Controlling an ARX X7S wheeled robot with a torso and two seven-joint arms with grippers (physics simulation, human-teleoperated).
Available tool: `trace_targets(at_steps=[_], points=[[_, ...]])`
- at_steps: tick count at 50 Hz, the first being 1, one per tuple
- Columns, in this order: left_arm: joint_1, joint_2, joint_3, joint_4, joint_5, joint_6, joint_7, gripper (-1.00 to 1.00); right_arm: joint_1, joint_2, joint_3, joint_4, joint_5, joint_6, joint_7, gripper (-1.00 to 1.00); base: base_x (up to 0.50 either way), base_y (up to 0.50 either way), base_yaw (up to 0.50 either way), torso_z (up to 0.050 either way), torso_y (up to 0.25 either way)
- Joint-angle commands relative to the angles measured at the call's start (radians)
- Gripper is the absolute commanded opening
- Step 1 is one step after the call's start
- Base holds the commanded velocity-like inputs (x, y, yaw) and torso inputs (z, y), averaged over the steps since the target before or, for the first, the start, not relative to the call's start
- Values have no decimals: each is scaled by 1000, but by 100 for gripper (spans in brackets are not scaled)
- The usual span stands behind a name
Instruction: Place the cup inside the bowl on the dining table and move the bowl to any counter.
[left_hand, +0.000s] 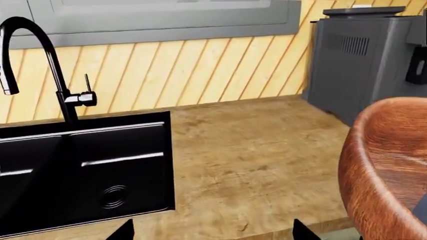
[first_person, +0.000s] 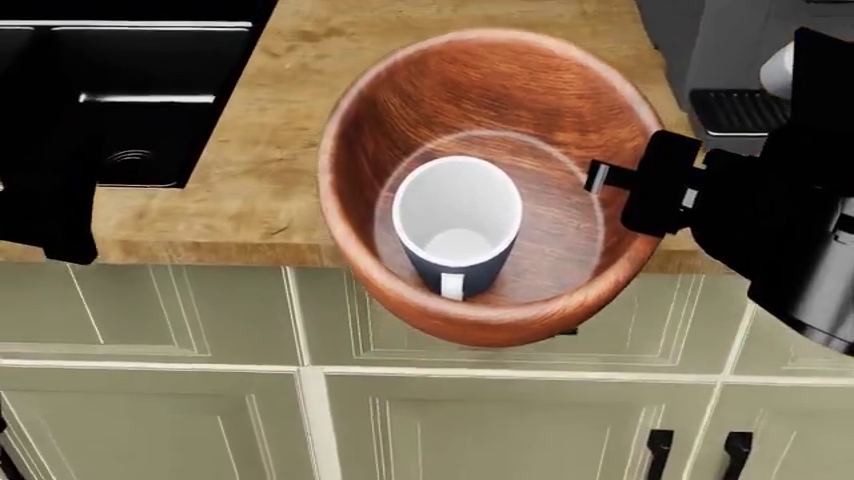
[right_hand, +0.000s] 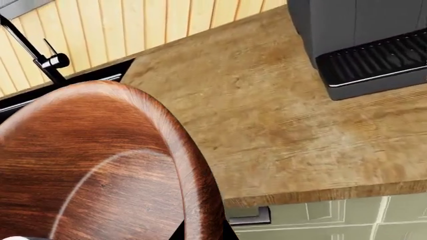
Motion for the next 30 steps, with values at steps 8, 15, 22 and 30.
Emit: trace_targets(at_steps=[8,15,22,30], points=[[7,-2,2,-1,1,7,1,100,-3,0,20,-12,-2,-9,-12,-100,500,0,0,1,3],[7,-6,0,-1,-1,9,3,100,1,-13,11,-1,-8,-6,-18,-100,500,49,0,0,2],[13,-1,4,-1,3,14,1,100,-4,-17,10,0,-8,-7,-18,-100,500,54,0,0,1],[17,-9,5,-1,2,13,7,100,-14,-19,10,-1,-9,-13,-20,-100,500,57,0,0,1]])
